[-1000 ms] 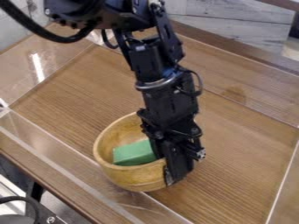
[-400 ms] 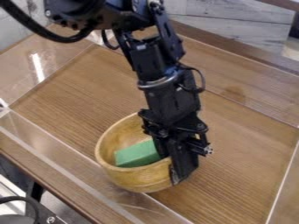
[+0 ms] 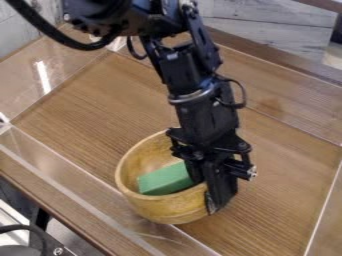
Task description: Remove the green block from inside the brown bowl and put it on the table
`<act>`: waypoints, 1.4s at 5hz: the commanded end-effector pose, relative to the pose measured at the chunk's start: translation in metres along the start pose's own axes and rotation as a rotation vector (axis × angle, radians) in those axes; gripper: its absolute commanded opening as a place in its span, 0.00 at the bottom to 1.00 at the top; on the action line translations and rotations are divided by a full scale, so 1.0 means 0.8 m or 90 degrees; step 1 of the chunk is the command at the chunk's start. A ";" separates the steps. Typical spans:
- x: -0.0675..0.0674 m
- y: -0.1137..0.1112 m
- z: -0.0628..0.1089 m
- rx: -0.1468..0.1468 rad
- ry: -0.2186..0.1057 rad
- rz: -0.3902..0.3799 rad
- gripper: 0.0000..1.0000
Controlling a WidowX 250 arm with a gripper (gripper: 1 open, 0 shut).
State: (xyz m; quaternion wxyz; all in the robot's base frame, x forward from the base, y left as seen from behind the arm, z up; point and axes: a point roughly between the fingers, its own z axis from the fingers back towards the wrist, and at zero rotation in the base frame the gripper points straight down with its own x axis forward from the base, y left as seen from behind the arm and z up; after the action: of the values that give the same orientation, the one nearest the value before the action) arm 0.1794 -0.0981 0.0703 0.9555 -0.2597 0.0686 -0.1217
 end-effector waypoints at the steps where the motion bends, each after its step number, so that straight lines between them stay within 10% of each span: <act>1: -0.002 -0.012 -0.021 -0.027 0.034 0.006 0.00; 7: 0.007 -0.026 -0.067 -0.039 0.090 0.010 0.00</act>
State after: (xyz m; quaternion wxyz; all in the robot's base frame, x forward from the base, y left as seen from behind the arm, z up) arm 0.1878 -0.1285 0.0613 0.9499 -0.2743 0.0823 -0.1251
